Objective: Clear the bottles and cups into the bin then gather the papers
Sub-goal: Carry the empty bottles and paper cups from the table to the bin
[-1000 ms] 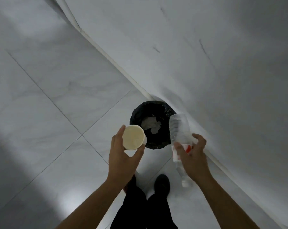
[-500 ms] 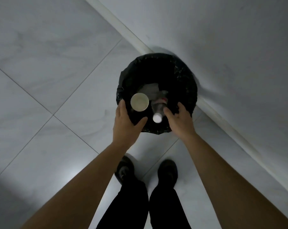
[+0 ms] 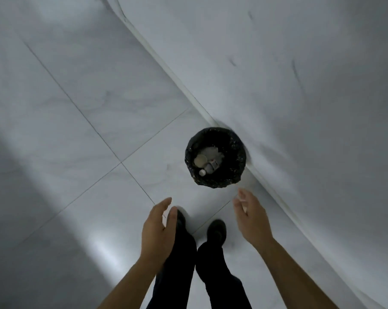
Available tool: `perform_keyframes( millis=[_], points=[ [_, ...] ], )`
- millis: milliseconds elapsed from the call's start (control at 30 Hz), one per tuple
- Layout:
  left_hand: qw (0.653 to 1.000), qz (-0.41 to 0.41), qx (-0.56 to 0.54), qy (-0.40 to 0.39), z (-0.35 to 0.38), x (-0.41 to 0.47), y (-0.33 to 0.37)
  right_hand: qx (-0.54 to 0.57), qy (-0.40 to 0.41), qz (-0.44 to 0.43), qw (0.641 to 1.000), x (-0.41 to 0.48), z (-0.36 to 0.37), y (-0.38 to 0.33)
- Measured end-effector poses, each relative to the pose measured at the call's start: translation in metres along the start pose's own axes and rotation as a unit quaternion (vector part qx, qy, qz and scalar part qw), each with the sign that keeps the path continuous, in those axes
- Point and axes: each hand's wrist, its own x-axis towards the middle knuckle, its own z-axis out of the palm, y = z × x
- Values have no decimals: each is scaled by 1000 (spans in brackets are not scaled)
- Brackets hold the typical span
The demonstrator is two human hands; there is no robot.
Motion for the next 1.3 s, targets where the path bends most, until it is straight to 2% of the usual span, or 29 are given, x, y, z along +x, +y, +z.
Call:
perform_keyframes(
  millis=[100, 233, 367, 433, 633, 800, 900, 1033, 1167, 1300],
  points=[
    [997, -12, -59, 50, -72, -95, 35, 10, -2, -27, 1000, -88, -39, -55],
    [980, 37, -124, 152, -157, -195, 61, 41, 18, -127, 991, -184, -85, -129],
    [934, 80, -206, 281, -211, -269, 67, 110, 20, -247, 963, -255, -111, -186],
    [901, 78, -249, 346, -220, -302, 61, 133, -20, -302, 944, -279, -116, -206],
    [804, 10, -318, 503, -185, -390, 41, 72, -182, -424, 884, -302, -101, -235],
    [724, -88, -342, 592, -108, -468, 14, -19, -305, -451, 839, -315, -60, -208],
    [679, -151, -341, 632, -64, -524, -6, -63, -380, -461, 800, -344, -29, -182],
    [582, -210, -334, 711, -28, -612, -23, -137, -480, -490, 715, -415, 11, -164],
    [437, -246, -348, 792, 5, -683, -50, -181, -543, -533, 623, -502, 61, -148],
    [303, -273, -367, 836, 41, -724, -105, -234, -596, -557, 529, -585, 128, -102]
  ],
)
